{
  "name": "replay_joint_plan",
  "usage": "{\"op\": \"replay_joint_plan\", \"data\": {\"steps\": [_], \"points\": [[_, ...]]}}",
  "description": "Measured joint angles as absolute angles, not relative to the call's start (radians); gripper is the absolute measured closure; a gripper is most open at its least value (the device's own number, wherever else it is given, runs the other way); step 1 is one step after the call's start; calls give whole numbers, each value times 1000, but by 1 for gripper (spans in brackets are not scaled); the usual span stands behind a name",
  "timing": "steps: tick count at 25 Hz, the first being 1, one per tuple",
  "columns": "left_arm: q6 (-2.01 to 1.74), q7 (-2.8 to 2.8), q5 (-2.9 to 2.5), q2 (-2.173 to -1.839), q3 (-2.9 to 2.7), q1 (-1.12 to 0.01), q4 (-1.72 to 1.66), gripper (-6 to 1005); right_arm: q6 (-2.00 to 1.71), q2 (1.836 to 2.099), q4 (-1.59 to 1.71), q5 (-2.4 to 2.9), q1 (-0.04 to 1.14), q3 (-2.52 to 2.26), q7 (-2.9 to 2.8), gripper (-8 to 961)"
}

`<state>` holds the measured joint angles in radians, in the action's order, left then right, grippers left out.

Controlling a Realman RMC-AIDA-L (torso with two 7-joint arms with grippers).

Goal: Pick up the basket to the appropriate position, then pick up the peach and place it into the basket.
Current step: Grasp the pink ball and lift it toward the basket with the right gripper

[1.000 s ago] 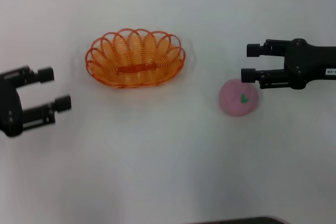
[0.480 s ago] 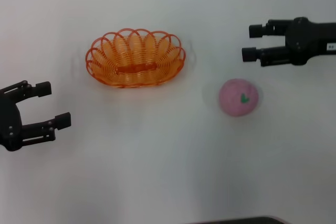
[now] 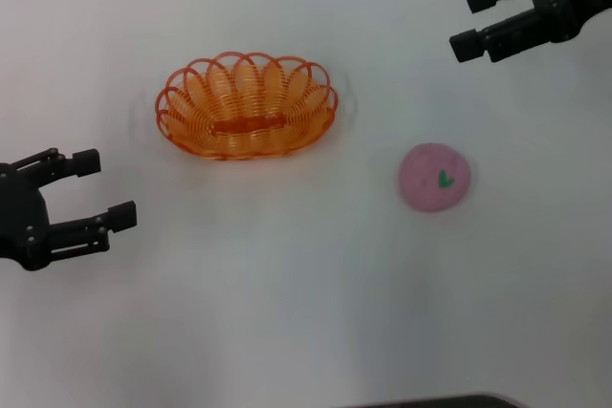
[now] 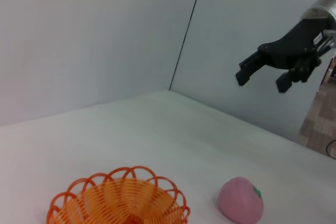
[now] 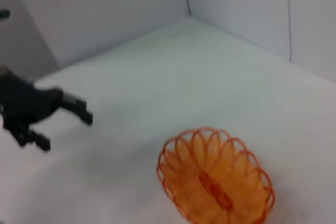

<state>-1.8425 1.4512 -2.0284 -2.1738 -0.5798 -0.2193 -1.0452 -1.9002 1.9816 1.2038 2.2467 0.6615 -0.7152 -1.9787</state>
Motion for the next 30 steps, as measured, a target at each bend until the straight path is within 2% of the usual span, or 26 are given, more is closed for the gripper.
{"op": "replay_joint_plan", "data": {"steps": [8, 19, 30], "points": [[-1869, 1460, -2022, -2173, -580, -233, -1044, 132, -1974, 2030, 1260, 2538, 824, -819, -2086, 138], [-1880, 1472, -2011, -2172, -584, -246, -1037, 135, -1858, 2079, 1225, 2680, 865, -1090, -2161, 139], [-1917, 1487, -1993, -2170, -582, -261, -1030, 135, -1738, 2086, 1067, 2716, 866, -1245, -2170, 141]]}}
